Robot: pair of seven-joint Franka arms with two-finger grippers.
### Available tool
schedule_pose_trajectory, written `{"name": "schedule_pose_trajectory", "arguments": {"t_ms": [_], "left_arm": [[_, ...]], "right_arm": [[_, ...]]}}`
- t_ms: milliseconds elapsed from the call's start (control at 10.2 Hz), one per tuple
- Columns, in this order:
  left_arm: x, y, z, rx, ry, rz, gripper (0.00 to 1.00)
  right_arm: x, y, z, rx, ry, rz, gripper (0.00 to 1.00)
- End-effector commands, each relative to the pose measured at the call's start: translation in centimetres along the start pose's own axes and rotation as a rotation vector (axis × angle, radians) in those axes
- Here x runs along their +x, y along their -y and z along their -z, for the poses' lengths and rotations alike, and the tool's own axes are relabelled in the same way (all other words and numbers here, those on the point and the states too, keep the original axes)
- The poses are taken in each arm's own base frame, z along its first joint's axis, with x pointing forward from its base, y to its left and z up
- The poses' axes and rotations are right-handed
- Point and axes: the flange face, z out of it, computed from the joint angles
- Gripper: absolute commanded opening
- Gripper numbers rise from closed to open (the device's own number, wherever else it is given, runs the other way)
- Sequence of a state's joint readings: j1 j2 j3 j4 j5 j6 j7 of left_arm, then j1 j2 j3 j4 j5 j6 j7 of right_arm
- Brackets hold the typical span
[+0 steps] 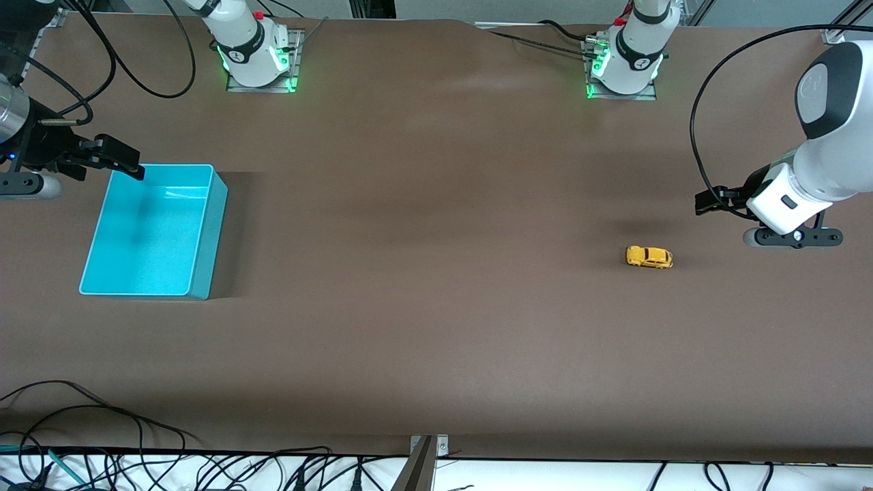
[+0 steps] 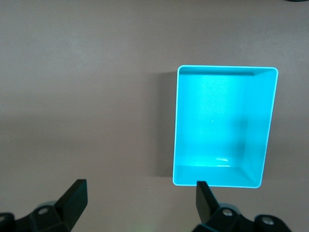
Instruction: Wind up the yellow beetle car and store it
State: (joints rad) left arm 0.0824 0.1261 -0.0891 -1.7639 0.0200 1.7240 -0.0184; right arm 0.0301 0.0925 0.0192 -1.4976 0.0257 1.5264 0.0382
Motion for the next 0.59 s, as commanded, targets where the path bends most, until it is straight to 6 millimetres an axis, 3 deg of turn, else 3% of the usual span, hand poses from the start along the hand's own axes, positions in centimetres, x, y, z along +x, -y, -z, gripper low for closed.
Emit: {"name": "schedule_pose_trajectory", "arguments": {"t_ms": [0, 490], "left_arm": [[-0.25, 0.12, 0.47, -0.03, 0.006, 0.016, 1.0], [-0.25, 0.13, 0.47, -0.03, 0.006, 0.016, 1.0]], "right_arm": [[0.29, -0.34, 0.47, 0.001, -0.012, 0.009, 1.0], [0.48, -0.26, 0.12, 0.001, -0.005, 0.014, 1.0]]}}
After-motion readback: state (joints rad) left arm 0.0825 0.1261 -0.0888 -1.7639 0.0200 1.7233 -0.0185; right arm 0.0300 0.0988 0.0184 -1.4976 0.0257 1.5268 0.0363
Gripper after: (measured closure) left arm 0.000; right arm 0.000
